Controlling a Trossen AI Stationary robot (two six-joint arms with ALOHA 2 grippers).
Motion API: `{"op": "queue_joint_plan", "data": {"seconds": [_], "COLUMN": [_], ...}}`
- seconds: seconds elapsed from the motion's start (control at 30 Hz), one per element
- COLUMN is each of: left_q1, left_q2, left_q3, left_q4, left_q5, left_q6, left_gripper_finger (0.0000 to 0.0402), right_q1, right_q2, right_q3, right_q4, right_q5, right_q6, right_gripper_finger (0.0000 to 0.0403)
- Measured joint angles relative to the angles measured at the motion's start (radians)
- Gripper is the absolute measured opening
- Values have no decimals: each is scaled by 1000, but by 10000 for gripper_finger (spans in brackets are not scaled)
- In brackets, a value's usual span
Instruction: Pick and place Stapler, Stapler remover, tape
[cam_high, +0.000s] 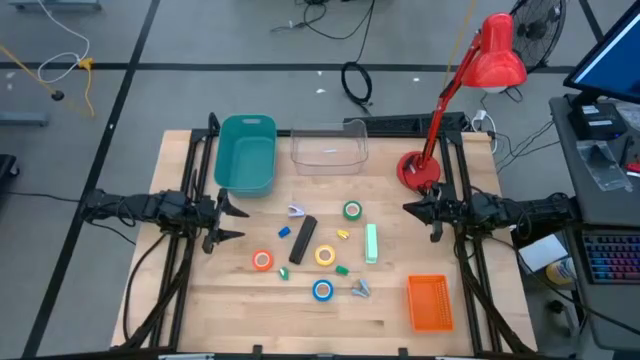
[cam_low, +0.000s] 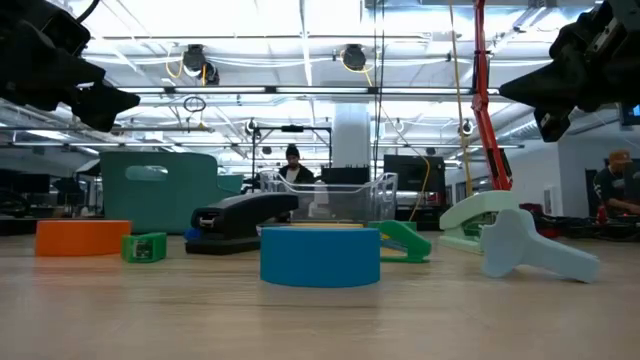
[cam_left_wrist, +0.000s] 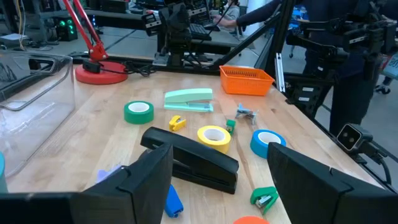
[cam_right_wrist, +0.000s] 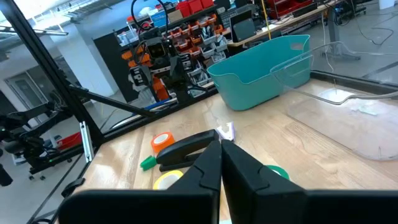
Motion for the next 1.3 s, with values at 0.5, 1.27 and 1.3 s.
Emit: {"op": "queue_joint_plan", "data": {"seconds": [0.5,1.27,1.3], "left_q1": [0,0,0], "left_q2": [0,0,0], "left_q3": [0,0,0], "left_q4": [0,0,0], "left_q5": [0,0,0], "left_q6": [0,0,0], "left_gripper_finger": [267,267,267], "right_q1": [0,-1,0], "right_q2": [0,0,0], "right_q3": [0,0,0], "right_q4": [0,38,63], "right_q5": [0,56,55], "right_q6": [0,104,182], "right_gripper_finger": [4,4,4]}}
